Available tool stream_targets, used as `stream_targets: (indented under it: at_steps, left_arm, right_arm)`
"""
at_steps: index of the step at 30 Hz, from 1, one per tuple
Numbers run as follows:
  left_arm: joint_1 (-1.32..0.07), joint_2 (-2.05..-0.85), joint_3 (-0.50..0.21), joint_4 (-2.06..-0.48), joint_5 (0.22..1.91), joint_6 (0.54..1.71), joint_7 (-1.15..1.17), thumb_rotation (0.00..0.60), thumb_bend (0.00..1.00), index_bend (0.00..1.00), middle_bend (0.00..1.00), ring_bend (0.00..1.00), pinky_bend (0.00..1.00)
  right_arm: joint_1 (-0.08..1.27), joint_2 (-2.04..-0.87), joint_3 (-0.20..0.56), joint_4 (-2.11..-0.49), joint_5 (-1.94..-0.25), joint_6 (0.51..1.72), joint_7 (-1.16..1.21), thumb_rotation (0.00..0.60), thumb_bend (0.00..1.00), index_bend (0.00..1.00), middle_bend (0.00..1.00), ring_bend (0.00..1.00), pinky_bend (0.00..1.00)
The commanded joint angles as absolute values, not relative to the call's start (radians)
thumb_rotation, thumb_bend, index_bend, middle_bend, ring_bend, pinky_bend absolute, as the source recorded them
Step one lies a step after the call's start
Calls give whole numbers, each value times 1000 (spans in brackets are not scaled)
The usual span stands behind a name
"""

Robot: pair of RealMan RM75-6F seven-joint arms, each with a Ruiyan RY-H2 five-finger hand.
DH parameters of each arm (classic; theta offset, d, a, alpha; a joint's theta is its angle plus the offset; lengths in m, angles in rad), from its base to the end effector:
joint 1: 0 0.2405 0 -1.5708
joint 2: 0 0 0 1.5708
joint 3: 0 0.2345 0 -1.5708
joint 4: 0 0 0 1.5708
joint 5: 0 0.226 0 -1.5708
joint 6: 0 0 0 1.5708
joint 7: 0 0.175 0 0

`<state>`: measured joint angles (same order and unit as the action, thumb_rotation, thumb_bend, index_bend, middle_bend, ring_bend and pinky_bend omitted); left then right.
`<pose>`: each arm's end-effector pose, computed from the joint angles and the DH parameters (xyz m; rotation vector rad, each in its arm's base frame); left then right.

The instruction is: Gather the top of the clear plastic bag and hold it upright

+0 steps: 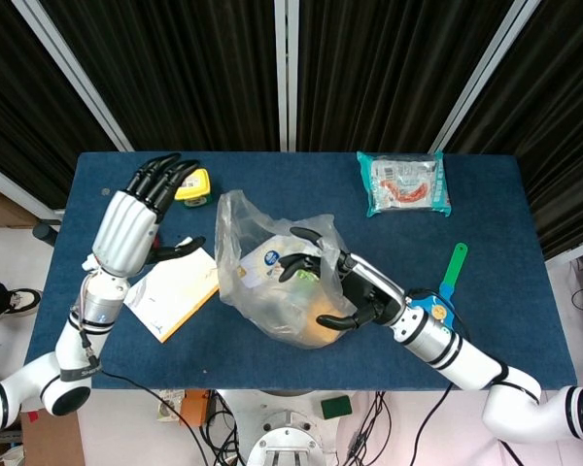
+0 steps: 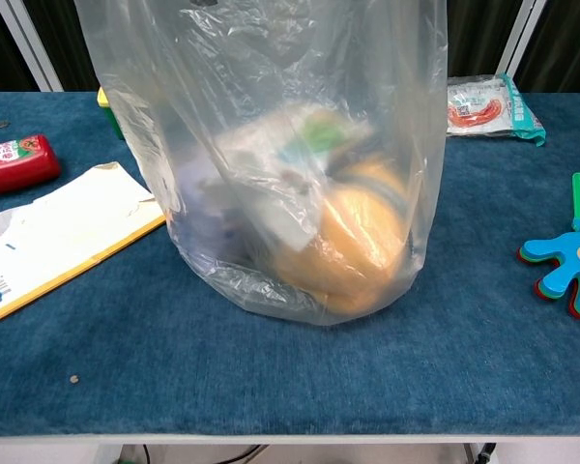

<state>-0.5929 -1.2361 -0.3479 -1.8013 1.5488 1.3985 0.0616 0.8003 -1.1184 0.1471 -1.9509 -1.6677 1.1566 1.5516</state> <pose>-0.0506 0.3323 0.1330 -1.5401 -0.5881 -1.6615 -0.0015 -0.2847 0.0699 -1.0882 1.9086 -1.5061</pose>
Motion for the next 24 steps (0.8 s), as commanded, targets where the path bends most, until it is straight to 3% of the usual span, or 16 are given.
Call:
stream_targets:
  at_steps: [1, 12, 24]
  left_arm:
    - [-610, -1250, -357, -1801, 1538, 1390, 69, 600, 41, 73, 153, 94, 159]
    - [-692, -1304, -430, -1784, 1447, 1350, 12, 600, 32, 74, 153, 94, 159]
    - [-766, -1379, -449, -1768, 1413, 1334, 38, 600, 30, 74, 153, 94, 160]
  right_arm:
    - [800, -1118, 148, -1950, -1665, 1158, 1552, 561, 210, 20, 292, 129, 128]
    - [806, -1137, 141, -1933, -1657, 1147, 1553, 561, 210, 20, 291, 129, 128]
    - [812, -1141, 137, -1927, -1664, 1147, 1558, 563, 210, 20, 292, 129, 128]
